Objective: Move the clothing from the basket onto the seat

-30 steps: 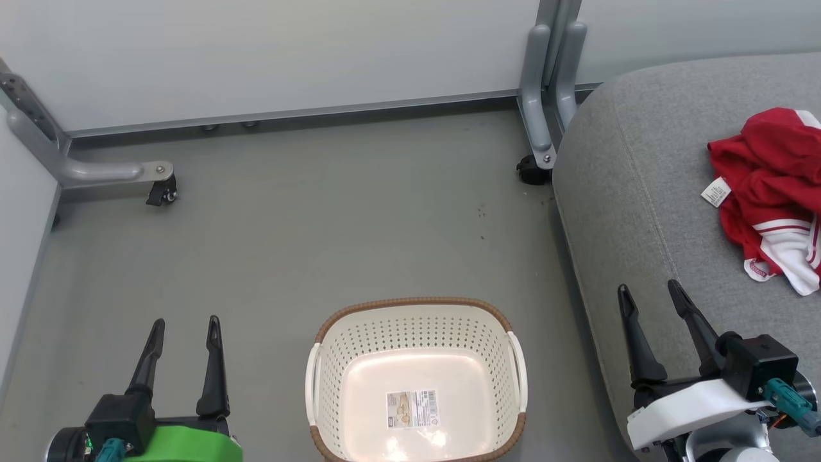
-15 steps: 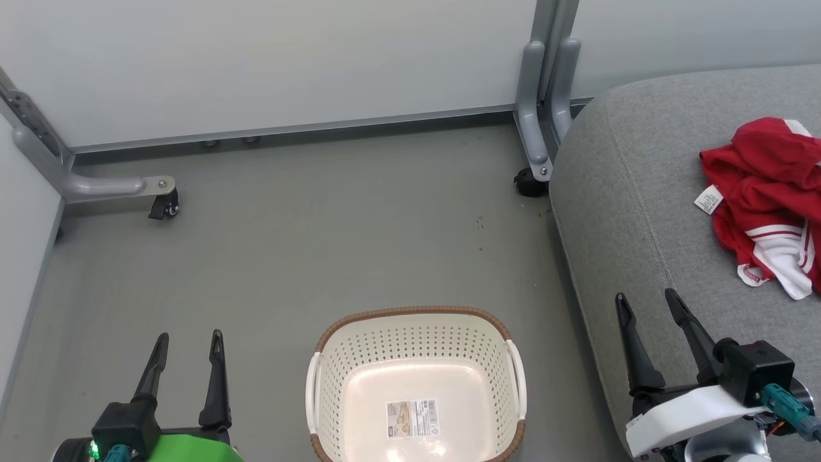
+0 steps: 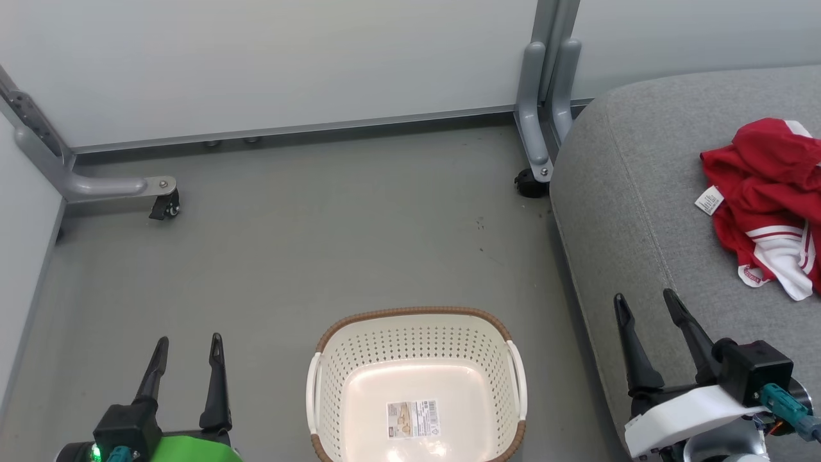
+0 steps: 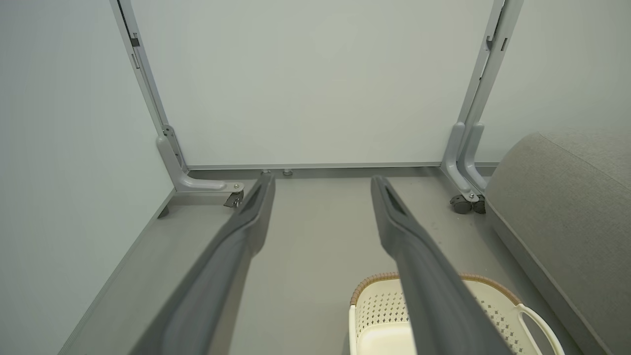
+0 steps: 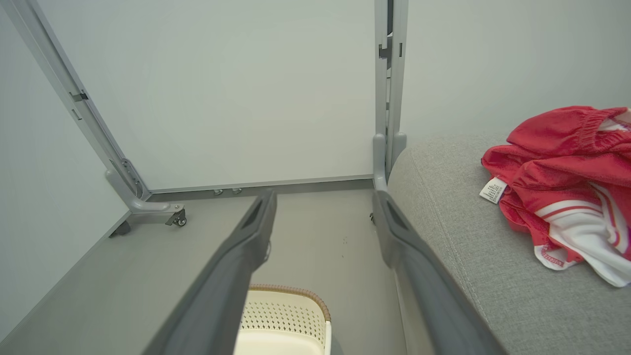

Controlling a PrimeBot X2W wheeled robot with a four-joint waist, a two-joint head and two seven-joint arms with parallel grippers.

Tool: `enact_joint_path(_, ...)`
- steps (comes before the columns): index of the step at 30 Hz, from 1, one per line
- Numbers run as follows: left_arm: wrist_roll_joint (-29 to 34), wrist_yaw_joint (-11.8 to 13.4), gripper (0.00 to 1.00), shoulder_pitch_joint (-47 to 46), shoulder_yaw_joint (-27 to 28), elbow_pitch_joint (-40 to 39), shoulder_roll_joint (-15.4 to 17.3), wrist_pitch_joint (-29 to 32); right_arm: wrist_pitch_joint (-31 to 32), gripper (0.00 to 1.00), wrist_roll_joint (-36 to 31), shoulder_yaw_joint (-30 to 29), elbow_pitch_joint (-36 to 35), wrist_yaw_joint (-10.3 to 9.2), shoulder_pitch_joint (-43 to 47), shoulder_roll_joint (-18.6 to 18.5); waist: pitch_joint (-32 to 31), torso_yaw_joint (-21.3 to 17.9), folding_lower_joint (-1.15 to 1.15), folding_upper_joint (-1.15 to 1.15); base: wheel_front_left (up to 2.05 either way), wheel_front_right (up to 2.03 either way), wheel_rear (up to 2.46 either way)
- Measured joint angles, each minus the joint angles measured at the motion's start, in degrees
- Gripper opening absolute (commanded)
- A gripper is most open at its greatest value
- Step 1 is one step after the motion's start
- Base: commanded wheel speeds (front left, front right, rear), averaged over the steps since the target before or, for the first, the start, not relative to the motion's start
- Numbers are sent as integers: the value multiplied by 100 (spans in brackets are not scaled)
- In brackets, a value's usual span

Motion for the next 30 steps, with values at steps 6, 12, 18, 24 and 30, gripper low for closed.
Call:
enact_joint_path(6, -157, 1, 0, 1, -18, 255, -66, 81, 1, 0, 159, 14, 200, 0, 16, 24, -3, 5, 0, 0, 0, 0, 0)
enact_joint_path(12, -847, 1, 0, -14, 57, 275, -67, 277, 31, 0, 915, 13, 348, 0, 4, -7, -14, 13, 0, 0, 0, 0, 0)
enact_joint_path(18, -1469, -3, 0, -38, 96, 274, -78, 408, 59, 0, 1592, 12, 503, 0, -78, -45, -23, 18, 0, 0, 0, 0, 0)
enact_joint_path(24, -2030, -35, 0, -81, 124, 274, -84, 559, 101, 0, 2204, 5, 630, 0, -163, -100, -33, 25, 0, 0, 0, 0, 0)
enact_joint_path(30, -2597, -43, 0, -167, 153, 274, -90, 699, 148, 0, 2773, -9, 748, 0, -265, -127, -43, 31, 0, 0, 0, 0, 0)
